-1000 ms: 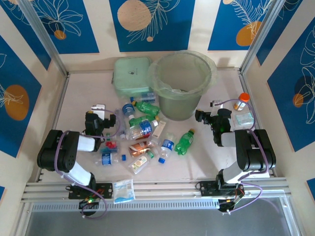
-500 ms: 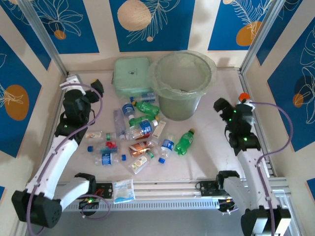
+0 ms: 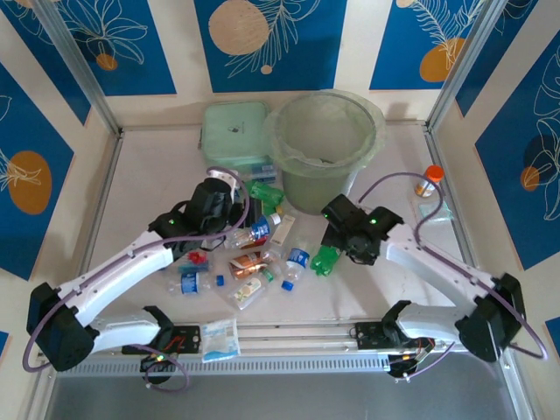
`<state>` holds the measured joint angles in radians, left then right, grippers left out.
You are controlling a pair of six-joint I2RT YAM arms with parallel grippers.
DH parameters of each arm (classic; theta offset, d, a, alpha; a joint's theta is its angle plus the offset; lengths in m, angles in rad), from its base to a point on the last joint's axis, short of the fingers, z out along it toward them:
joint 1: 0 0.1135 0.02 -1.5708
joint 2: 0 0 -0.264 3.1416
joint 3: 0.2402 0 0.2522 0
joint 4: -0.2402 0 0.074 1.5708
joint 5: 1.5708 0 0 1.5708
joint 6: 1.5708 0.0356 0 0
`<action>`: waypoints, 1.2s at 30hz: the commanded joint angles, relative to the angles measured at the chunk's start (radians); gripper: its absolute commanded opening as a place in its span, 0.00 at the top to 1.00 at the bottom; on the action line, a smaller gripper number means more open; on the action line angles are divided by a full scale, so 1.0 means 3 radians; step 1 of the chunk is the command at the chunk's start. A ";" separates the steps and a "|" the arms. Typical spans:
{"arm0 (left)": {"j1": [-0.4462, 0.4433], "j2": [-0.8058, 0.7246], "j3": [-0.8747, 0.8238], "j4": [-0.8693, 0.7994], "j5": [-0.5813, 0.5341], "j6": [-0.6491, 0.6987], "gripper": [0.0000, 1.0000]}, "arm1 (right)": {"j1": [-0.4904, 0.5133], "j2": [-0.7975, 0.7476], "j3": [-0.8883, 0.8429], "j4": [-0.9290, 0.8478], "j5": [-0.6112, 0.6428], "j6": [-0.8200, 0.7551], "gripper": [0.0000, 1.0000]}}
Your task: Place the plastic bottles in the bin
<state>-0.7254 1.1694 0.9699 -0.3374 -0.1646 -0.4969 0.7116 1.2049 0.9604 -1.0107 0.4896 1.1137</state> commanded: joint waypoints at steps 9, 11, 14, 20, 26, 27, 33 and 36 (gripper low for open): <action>-0.0029 0.0037 -0.0050 0.0058 0.0498 -0.0089 0.26 | -0.0240 0.0361 -0.0087 0.0412 -0.0602 0.0151 0.17; -0.0036 0.0038 -0.0085 0.0079 0.0478 -0.0124 0.27 | -0.0294 0.0465 -0.0101 0.0454 -0.0640 0.0117 0.18; -0.0040 0.0029 -0.0162 0.0100 0.0421 -0.0168 0.28 | -0.0316 0.0576 -0.0125 0.0508 -0.0605 0.0107 0.18; -0.0042 0.0016 -0.0191 0.0082 0.0340 -0.0162 0.31 | -0.0402 0.0667 -0.0288 0.0730 -0.0768 0.0109 0.18; -0.0042 0.0034 -0.0234 0.0100 0.0395 -0.0173 0.36 | -0.0383 0.0846 -0.0292 0.0826 -0.0813 0.0082 0.18; -0.0039 0.0044 -0.0238 0.0095 0.0403 -0.0174 0.36 | -0.0382 0.0863 -0.0306 0.0860 -0.0819 0.0082 0.18; -0.0039 0.0023 -0.0247 0.0077 0.0375 -0.0157 0.37 | -0.0393 0.0986 -0.0333 0.0884 -0.0762 0.0049 0.19; -0.0042 0.0021 -0.0256 0.0075 0.0357 -0.0149 0.37 | -0.0393 0.1049 -0.0318 0.0882 -0.0728 0.0026 0.20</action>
<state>-0.7300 1.1755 0.9047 -0.3222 -0.0525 -0.5449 0.5953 1.5009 0.8726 -0.7422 0.2691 1.1297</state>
